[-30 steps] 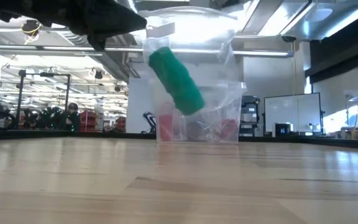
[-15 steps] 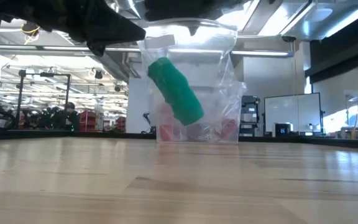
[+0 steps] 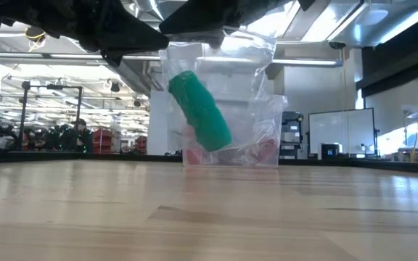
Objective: Roll bandage
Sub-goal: Close the transparent zip lock bag
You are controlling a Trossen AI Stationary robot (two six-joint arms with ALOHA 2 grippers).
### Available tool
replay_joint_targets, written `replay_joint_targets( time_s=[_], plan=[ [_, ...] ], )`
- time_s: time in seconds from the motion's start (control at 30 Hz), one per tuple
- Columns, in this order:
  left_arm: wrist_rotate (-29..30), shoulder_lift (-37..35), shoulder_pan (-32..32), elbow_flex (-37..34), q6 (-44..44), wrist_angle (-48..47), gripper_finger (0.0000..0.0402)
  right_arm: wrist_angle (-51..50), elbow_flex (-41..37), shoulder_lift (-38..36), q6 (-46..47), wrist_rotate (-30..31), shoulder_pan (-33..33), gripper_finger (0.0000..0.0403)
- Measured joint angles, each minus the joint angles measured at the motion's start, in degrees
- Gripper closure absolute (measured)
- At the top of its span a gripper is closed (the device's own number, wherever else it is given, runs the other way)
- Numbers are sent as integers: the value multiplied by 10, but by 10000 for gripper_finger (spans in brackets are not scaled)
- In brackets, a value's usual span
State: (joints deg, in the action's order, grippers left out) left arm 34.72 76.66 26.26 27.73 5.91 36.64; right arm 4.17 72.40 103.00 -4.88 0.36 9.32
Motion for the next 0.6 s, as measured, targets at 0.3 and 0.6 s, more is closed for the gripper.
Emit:
replay_joint_targets(
  time_s=[0.3, 0.6],
  plan=[
    [0, 0, 0, 0, 1, 0, 401, -9, 0, 0, -1, 0, 0, 384],
    [0, 1, 4, 0, -4, 0, 401, -49, 1, -1, -1, 0, 0, 362]
  ],
)
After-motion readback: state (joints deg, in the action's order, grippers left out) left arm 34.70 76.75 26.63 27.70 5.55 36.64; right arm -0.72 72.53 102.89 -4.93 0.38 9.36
